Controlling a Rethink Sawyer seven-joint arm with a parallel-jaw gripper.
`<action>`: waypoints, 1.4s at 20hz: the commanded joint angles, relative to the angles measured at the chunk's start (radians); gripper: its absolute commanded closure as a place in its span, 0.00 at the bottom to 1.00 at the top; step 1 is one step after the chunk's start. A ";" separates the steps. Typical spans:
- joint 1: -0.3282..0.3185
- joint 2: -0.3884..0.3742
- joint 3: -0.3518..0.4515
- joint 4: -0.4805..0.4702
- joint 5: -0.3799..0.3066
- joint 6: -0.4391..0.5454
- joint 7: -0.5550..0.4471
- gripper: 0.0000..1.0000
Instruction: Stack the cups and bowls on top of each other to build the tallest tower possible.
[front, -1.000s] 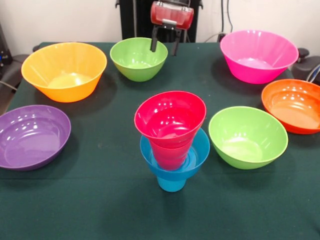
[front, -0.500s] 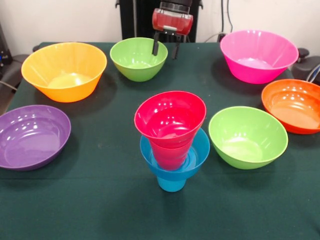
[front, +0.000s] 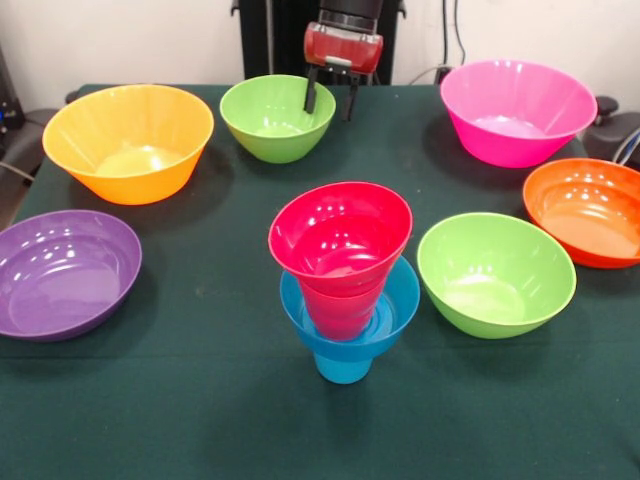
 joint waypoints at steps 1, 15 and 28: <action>0.012 0.073 0.063 -0.146 0.064 -0.032 0.169 0.00; 0.020 0.036 0.077 -0.150 0.082 0.031 0.153 1.00; 0.076 -0.128 0.072 -0.128 0.174 0.281 0.079 1.00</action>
